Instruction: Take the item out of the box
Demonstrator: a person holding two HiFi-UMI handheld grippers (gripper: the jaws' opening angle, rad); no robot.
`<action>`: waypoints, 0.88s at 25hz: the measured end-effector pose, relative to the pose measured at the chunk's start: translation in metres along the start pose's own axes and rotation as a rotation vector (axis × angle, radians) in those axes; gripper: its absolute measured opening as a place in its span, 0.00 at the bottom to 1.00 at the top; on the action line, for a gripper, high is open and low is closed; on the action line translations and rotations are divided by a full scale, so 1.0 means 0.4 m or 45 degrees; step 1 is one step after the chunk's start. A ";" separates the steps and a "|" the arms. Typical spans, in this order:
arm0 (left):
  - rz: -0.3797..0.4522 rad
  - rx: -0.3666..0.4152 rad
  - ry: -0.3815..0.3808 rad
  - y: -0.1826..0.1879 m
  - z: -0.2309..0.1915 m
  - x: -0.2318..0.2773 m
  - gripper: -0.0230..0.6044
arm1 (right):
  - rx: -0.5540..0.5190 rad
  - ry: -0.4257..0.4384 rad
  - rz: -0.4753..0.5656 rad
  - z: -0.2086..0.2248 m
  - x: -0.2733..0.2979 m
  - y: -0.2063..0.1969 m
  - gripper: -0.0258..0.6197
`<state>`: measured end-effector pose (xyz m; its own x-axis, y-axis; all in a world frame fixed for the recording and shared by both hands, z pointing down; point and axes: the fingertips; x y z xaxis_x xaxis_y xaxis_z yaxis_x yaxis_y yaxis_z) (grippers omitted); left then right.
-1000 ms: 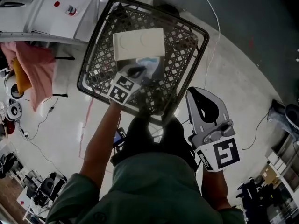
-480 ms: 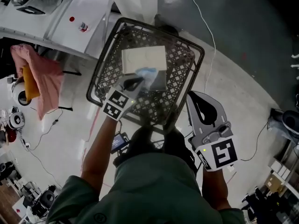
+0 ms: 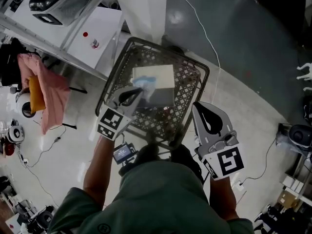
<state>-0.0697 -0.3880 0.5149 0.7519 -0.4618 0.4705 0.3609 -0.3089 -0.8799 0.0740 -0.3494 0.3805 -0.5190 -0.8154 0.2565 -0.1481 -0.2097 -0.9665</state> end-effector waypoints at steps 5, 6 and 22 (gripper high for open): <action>0.074 0.072 0.043 0.083 0.006 -0.087 0.05 | -0.010 -0.008 0.033 -0.017 -0.024 0.042 0.05; 0.086 0.087 0.050 0.099 0.009 -0.103 0.05 | -0.010 -0.008 0.040 -0.020 -0.030 0.049 0.05; 0.315 0.299 0.145 0.319 0.084 -0.336 0.05 | -0.081 0.017 0.103 -0.091 -0.078 0.139 0.05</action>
<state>-0.1063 -0.3372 0.3372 0.7708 -0.5925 0.2342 0.3026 0.0171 -0.9530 0.0513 -0.3162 0.3192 -0.5427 -0.8208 0.1785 -0.1586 -0.1086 -0.9814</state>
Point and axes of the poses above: the fingertips, and each gripper's own axes: x forward along the fingers, z to its right, y out of its top, and after that the axes turned 13 degrees about -y, right-handed
